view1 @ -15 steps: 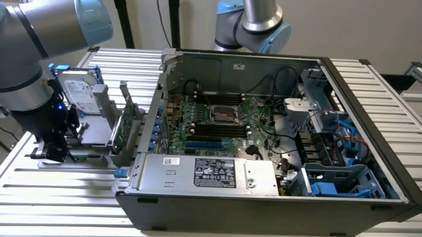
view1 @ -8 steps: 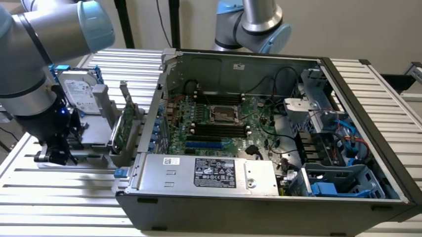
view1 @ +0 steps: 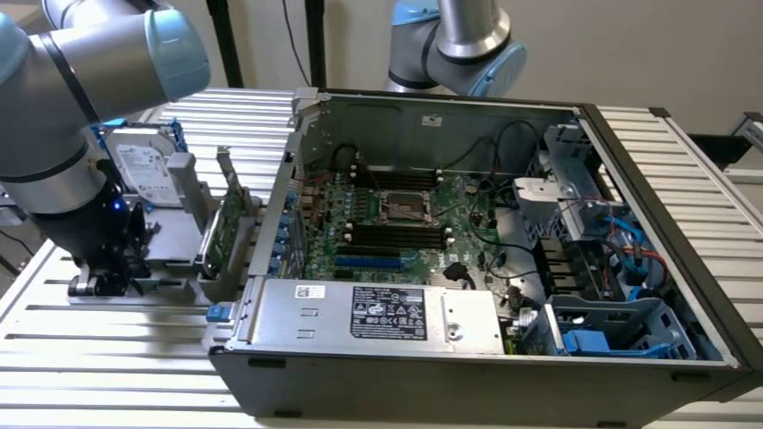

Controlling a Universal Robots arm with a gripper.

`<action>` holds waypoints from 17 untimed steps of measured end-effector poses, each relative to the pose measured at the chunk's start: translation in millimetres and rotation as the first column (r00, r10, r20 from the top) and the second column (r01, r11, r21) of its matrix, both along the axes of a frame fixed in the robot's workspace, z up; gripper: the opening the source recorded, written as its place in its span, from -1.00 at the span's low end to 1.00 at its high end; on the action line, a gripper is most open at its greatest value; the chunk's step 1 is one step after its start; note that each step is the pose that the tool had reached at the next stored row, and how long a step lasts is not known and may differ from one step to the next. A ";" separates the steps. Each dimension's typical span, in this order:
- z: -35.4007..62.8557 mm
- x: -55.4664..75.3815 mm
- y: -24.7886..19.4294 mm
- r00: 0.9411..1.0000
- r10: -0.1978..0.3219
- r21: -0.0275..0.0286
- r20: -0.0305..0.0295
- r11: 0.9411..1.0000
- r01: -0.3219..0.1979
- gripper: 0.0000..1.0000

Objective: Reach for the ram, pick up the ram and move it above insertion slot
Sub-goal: 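Pick up the ram and move it above insertion slot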

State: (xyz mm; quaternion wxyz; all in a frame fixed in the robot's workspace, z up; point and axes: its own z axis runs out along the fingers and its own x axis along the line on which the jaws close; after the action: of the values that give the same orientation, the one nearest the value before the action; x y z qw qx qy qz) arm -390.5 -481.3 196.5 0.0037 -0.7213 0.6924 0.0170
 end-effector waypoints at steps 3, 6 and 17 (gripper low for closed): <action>-1.3 -0.1 0.2 1.000 0.000 0.000 -0.004 1.000 0.000 -0.46; -1.3 -0.1 0.2 1.000 -0.001 0.000 -0.007 1.000 0.001 -0.46; -1.4 0.0 0.7 1.000 -0.001 0.000 -0.008 1.000 0.001 -0.73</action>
State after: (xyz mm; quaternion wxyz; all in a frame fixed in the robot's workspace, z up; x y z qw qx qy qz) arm -390.5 -480.6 195.1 0.0010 -0.7208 0.6929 0.0198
